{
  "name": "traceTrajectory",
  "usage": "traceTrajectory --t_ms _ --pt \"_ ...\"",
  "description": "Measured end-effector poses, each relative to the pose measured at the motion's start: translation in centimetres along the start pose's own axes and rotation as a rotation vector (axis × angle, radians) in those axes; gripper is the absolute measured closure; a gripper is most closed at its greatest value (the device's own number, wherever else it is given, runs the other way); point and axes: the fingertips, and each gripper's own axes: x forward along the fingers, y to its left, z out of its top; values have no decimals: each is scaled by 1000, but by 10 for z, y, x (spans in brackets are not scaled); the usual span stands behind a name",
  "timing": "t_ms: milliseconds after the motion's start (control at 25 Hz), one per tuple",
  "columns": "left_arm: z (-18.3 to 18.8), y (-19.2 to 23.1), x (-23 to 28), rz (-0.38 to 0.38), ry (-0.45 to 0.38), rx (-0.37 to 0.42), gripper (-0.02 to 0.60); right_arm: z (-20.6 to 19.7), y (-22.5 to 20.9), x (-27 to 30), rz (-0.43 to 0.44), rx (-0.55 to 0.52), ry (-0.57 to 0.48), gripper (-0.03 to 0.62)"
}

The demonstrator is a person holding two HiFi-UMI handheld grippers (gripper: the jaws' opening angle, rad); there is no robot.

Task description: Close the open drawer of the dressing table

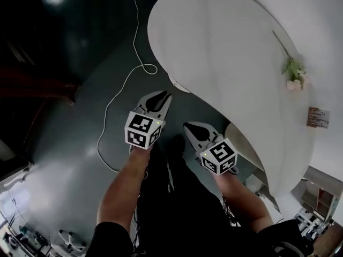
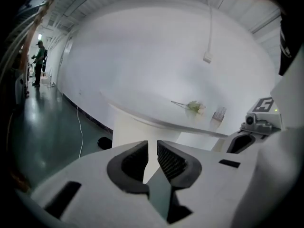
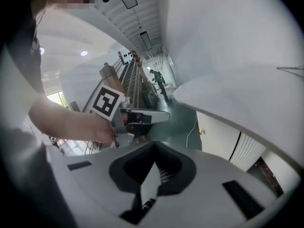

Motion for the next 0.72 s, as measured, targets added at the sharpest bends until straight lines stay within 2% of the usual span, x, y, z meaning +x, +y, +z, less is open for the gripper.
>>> traceTrajectory --t_ms 80,160,280,360,440,600,720 --pt "21 -11 -19 6 -17 32 547 13 9 -9 11 -11 -8 588" --pt "41 -25 -40 19 -40 46 557 25 21 -21 25 -16 -15 588" --pt "68 -47 -69 35 -79 70 555 44 38 -39 56 -37 -32 588" --pt "86 -63 -81 32 -98 122 540 60 42 -46 74 -59 -58 588" --pt "97 -81 -95 27 -107 152 540 71 48 -60 82 -64 -73 588" --pt "121 -109 -124 16 -125 142 572 95 59 -88 83 -67 -99 588" --pt "134 -123 -143 30 -112 198 573 108 72 -109 92 -73 -118 588"
